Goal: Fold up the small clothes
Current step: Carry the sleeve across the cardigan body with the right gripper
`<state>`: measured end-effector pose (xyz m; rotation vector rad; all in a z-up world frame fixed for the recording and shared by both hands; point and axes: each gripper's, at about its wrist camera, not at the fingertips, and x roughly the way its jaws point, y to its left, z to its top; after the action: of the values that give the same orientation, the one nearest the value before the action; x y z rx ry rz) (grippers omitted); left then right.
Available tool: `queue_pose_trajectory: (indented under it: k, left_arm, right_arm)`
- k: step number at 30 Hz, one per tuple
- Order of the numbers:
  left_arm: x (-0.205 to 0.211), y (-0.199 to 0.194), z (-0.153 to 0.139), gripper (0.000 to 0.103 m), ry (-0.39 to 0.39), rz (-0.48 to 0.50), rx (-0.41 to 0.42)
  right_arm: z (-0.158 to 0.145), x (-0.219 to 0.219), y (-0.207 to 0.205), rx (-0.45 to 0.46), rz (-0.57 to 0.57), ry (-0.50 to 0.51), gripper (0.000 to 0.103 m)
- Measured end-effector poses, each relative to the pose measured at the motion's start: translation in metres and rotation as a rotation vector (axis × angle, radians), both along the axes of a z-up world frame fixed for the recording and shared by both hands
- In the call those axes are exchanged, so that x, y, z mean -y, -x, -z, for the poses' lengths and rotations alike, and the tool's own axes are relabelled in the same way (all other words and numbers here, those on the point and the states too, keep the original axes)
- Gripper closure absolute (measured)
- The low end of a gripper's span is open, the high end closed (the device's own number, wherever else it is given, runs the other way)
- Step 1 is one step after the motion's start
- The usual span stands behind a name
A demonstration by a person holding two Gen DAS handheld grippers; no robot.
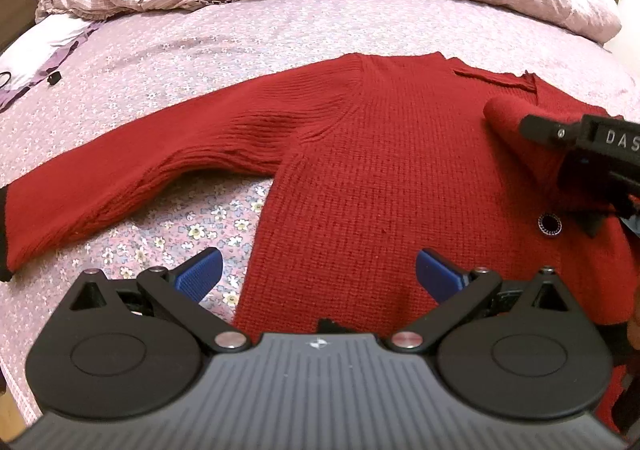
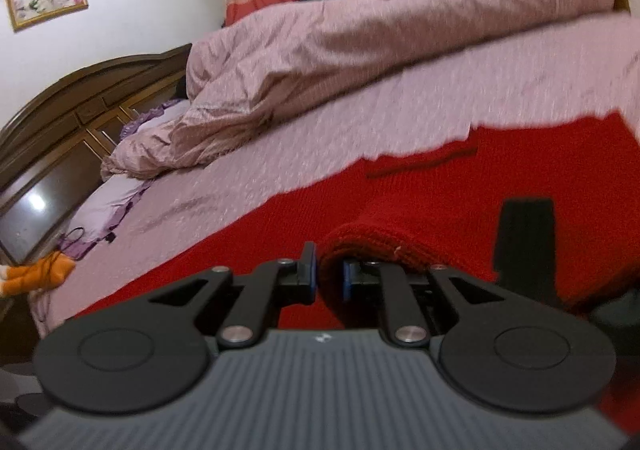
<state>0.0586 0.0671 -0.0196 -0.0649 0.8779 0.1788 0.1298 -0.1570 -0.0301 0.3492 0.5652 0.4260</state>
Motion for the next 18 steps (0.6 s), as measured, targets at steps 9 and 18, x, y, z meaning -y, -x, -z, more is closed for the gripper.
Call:
queue_pose_trajectory:
  k: [9, 18]
  left_arm:
    - [0.013, -0.001, -0.003, 0.000, -0.032, 0.039, 0.011]
    - [0.043, -0.011, -0.021, 0.000, -0.079, 0.136, 0.065]
  right_arm:
    - [-0.007, 0.008, 0.016, -0.149, -0.026, -0.088, 0.036]
    - [-0.039, 0.043, 0.053, -0.094, 0.019, -0.041, 0.036]
